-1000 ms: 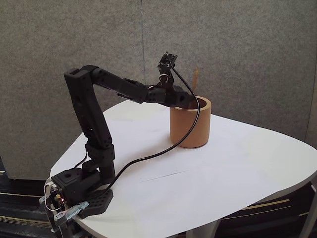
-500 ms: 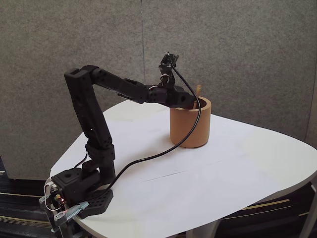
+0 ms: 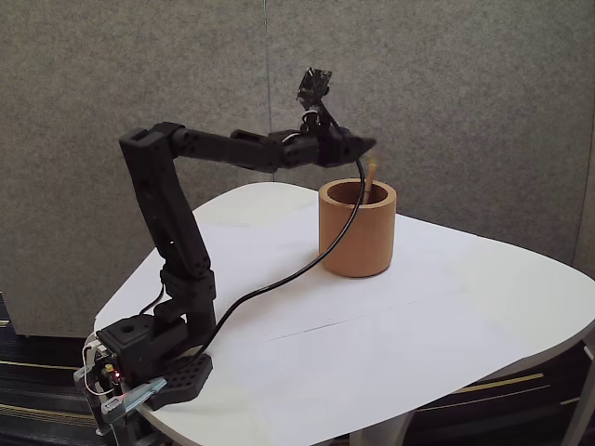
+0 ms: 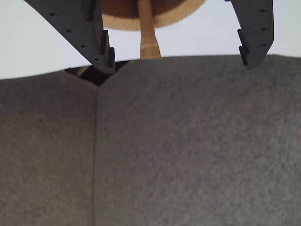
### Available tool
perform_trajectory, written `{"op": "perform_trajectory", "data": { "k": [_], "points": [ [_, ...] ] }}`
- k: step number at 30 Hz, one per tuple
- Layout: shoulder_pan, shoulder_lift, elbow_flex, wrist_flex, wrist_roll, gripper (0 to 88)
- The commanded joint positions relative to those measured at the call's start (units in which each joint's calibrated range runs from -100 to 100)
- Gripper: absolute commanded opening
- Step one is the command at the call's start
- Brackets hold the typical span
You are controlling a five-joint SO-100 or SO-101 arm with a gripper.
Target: Grab the pen and put it in the pen holder.
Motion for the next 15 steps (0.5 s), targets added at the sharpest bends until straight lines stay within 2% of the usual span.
{"op": "perform_trajectory", "data": {
  "k": [1, 7, 11, 15],
  "points": [
    [-0.3, -2.7, -8.6, -0.3, -0.2, 38.7],
    [-2.8, -3.4, -16.9, -0.2, -0.6, 38.7],
    [-5.0, -7.6, -17.0, 0.8, -6.6, 38.7],
    [-6.8, -13.7, -16.3, 9.6, -12.1, 38.6]
  ]
}}
